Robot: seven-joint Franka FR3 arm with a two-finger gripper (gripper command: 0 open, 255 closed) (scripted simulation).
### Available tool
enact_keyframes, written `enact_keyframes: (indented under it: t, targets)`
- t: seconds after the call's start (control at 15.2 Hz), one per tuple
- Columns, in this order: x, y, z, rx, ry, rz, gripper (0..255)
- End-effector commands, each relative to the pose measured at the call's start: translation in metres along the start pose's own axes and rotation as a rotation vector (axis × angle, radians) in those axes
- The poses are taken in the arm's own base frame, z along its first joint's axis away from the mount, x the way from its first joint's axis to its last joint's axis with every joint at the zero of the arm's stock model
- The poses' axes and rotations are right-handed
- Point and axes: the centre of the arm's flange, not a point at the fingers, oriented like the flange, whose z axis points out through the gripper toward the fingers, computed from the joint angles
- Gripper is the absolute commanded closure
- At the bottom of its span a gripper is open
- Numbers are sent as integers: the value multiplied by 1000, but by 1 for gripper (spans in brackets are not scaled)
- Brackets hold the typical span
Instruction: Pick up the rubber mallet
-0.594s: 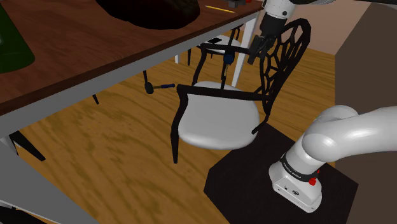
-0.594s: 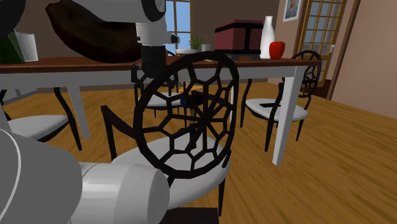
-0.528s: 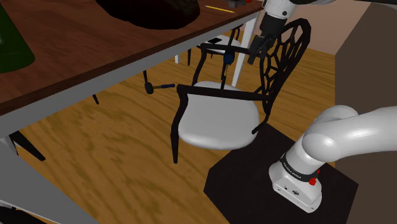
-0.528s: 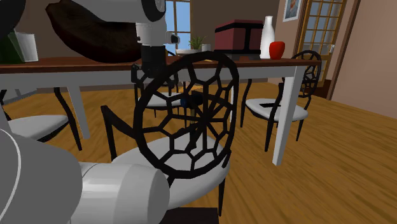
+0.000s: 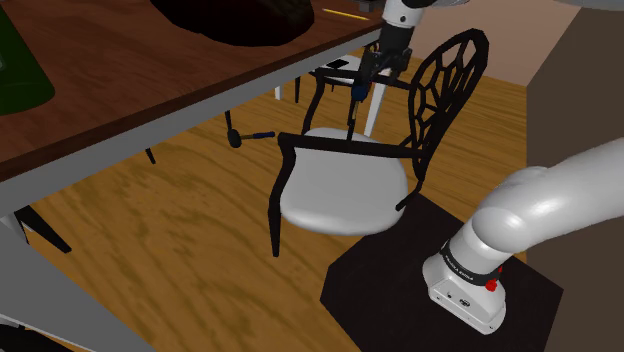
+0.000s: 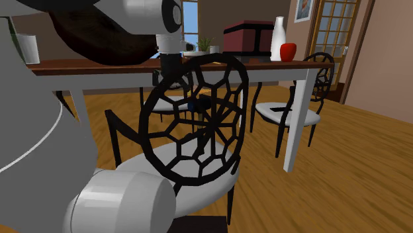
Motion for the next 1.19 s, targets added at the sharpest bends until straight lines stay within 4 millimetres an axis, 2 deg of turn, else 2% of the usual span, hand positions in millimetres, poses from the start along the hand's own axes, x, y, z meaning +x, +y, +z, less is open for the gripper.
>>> enact_keyframes:
  t: [0.0, 0.46, 0.92, 1.06, 1.12]
  targets:
    - [28, 9, 10, -13, -10, 66, 0]
    - [113, 40, 38, -55, -44, 286, 0]
    - [111, 40, 75, -55, -44, 286, 0]
    - [111, 40, 78, -55, -44, 286, 0]
    - [110, 40, 78, -55, -44, 286, 255]
